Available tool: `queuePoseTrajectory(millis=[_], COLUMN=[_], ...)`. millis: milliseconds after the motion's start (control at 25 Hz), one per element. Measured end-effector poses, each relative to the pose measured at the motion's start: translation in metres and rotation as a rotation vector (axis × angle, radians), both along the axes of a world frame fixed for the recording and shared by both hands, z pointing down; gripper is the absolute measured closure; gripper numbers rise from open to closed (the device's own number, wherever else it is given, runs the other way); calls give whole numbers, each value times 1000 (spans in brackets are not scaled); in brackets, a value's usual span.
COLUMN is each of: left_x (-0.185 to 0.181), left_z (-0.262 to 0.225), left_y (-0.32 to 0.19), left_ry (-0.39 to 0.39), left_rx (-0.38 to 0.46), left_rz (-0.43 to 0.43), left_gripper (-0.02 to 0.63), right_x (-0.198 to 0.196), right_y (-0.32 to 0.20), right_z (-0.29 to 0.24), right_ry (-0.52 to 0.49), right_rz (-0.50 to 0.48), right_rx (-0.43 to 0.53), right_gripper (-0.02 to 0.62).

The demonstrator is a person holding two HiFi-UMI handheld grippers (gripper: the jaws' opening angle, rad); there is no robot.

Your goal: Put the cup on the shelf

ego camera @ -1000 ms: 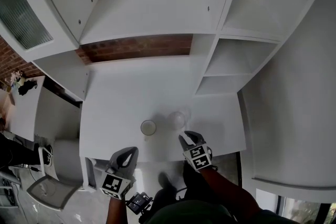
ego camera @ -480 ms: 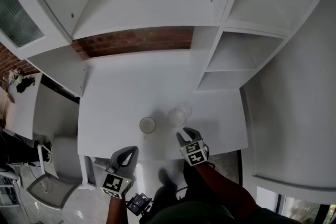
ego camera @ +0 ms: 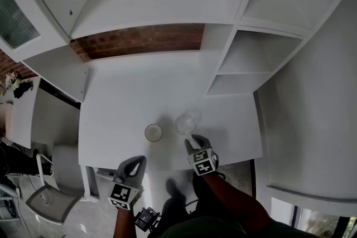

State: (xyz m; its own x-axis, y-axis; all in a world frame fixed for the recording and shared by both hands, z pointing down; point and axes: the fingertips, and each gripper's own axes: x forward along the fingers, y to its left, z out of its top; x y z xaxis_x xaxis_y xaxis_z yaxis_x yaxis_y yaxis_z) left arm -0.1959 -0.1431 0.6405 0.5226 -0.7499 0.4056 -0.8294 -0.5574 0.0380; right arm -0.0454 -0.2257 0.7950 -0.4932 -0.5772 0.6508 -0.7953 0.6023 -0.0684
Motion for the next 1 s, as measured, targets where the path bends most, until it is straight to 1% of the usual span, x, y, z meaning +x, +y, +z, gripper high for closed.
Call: queuePoseTrajectory(millis=[120,240,360,680,1000], left_x=[1,1,2,6,2], left_z=[11,19,27,53,65], left_y=[-3,-6,-8,-11,-22], left_ry=[-1,-6,-9,-31,-56], left_rx=[-14,-16,-14,-19,-5], left_rz=[-2,-6,-16,-32,-60], left_gripper=[604,604,604,603,603], right_x=[1,3,9,18,32], right_y=[-4,-4,-7,-11,-14], right_z=[-2,1,2,-11,-25], right_ry=[12,21,6,-49,-92], right_rz=[6,18,44,65,84], right_rx=[12,-1,-10,15,43], right_gripper=[507,515,532,538,538])
